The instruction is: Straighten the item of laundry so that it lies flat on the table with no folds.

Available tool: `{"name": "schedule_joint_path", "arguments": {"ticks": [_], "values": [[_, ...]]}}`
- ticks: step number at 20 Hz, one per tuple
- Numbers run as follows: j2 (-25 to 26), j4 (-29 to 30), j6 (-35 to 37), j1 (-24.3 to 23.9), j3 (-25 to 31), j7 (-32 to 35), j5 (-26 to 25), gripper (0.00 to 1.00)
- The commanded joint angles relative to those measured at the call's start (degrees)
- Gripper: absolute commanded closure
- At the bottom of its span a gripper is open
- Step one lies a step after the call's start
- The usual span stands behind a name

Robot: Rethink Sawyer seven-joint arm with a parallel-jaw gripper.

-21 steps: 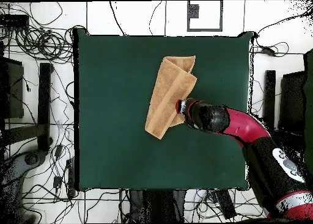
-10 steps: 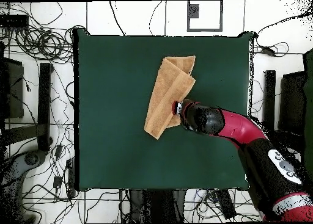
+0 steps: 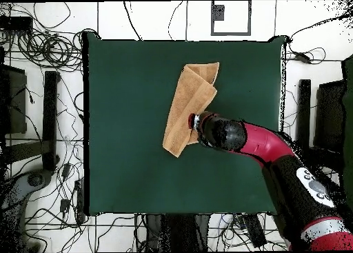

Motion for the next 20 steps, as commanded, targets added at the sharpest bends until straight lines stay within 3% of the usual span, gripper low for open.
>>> {"name": "schedule_joint_path", "arguments": {"ticks": [1, 20], "values": [[1.31, 6.19, -2.03, 3.71, -1.65, 13.52, 3.07, 1.0], [-0.08, 7.34, -4.63, 6.95, -4.87, 13.88, 6.23, 1.0]]}}
